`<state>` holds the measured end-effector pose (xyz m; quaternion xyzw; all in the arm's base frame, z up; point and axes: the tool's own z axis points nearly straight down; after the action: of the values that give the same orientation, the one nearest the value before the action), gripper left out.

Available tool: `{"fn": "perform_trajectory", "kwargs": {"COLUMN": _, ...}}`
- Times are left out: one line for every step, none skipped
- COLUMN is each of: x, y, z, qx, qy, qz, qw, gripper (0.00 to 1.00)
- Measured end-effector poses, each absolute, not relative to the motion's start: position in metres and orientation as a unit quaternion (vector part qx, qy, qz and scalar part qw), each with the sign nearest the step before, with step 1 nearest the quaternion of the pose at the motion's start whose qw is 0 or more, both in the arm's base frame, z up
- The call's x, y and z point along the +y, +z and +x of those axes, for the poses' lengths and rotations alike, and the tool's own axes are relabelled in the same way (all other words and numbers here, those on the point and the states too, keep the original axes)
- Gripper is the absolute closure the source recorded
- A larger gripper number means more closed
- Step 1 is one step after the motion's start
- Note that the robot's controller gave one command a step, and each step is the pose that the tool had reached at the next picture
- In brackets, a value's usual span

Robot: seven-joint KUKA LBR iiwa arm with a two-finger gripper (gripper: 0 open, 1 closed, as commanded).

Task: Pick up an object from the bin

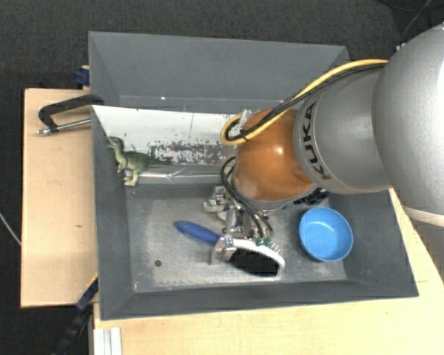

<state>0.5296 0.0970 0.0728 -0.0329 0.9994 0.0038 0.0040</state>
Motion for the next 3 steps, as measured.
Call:
{"fn": "perform_trajectory", "kwargs": {"x": 0.113, "y": 0.102, "z": 0.521, "qx": 0.999, "qy": 0.002, "qz": 0.04, "qw": 0.003, "gripper": 0.0}}
{"fn": "perform_trajectory", "kwargs": {"x": 0.113, "y": 0.101, "z": 0.514, "qx": 0.998, "qy": 0.001, "qz": 0.056, "qw": 0.0, "gripper": 0.0}}
{"fn": "perform_trajectory", "kwargs": {"x": 0.109, "y": 0.073, "z": 0.512, "qx": 0.994, "qy": 0.002, "qz": 0.111, "qw": 0.001, "gripper": 0.0}}
